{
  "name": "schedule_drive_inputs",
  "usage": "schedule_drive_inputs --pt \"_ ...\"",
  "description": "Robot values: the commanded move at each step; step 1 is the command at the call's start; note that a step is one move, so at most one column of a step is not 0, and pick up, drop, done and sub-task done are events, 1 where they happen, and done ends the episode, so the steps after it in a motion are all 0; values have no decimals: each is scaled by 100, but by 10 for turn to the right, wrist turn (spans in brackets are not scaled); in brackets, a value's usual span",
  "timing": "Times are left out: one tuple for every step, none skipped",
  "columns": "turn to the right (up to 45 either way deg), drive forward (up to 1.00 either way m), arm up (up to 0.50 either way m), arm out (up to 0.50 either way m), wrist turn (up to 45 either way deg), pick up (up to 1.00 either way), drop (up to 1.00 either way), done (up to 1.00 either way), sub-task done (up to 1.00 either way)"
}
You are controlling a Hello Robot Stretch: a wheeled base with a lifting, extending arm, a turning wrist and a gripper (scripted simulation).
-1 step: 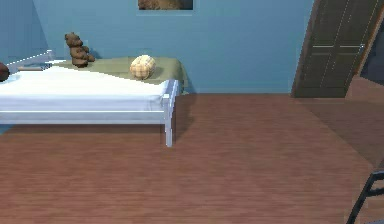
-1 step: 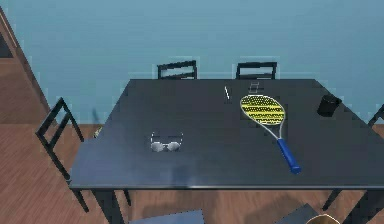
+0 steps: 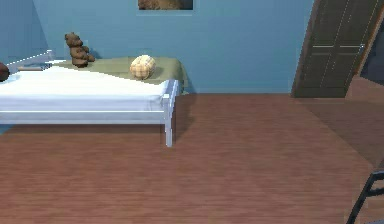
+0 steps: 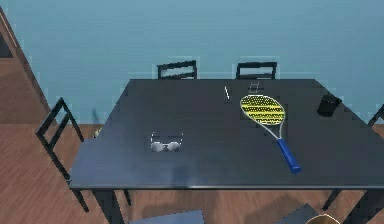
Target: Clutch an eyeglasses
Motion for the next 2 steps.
schedule_drive_inputs --pt "0 0 34 0 0 0 0 0 0" --pt "0 0 0 40 0 0 0 0 0"
